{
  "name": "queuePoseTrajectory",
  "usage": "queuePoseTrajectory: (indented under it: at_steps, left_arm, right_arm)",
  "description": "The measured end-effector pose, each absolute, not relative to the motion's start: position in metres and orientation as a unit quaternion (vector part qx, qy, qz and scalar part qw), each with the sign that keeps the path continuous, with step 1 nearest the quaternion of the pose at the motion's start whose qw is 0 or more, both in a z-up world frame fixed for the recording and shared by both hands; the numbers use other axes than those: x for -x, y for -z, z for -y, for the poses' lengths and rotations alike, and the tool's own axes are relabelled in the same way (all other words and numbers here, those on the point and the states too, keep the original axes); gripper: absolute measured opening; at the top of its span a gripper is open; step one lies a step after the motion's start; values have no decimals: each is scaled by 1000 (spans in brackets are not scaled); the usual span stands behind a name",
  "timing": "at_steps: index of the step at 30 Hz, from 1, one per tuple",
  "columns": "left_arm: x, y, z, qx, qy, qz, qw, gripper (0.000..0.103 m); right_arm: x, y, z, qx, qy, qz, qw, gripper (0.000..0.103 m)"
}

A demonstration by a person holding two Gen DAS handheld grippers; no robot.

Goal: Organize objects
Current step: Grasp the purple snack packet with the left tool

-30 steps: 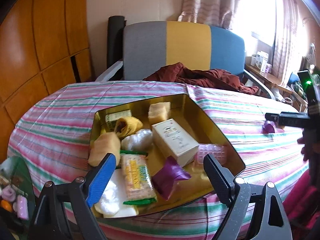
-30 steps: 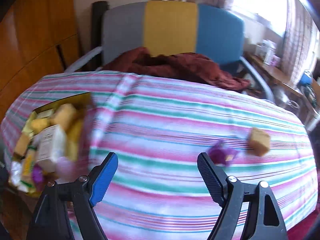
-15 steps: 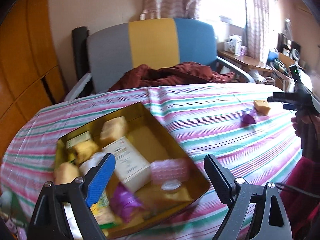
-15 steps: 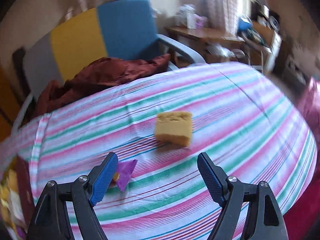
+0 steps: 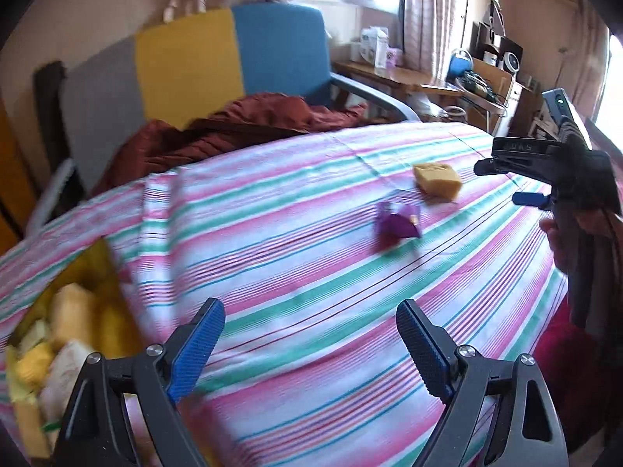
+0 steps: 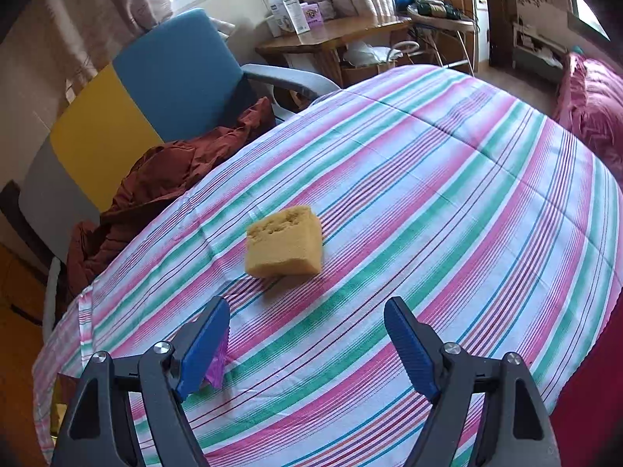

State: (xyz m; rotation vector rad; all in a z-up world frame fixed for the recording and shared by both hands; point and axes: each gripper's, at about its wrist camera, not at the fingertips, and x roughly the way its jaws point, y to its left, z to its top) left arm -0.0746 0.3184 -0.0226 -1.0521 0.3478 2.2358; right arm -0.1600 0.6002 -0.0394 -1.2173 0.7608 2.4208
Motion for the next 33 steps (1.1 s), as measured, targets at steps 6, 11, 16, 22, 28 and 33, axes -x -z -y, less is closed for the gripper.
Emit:
queuePoseTrajectory:
  at_steps: [6, 11, 16, 22, 28, 33]
  left_arm:
    - [99, 44, -367, 457, -807, -101, 361, 76]
    - [119, 61, -398, 524, -765, -31, 373, 75]
    - [137, 74, -425, 560, -740, 15, 373, 76]
    - [168, 94, -449, 583, -736, 50, 340, 77]
    - [184, 92, -464, 575, -747, 42, 330, 77]
    - [175, 95, -485, 562, -757, 2, 334, 82]
  right_arm:
    - [163, 47, -604, 440, -837, -287, 153, 83]
    - [165, 49, -603, 443, -836, -290, 143, 83]
    - [160, 45, -609, 426, -839, -306, 146, 83]
    - [162, 46, -609, 430, -836, -314, 132, 83]
    - [161, 48, -613, 429, -832, -327, 130, 83]
    - [161, 48, -614, 426, -831, -332, 130, 83]
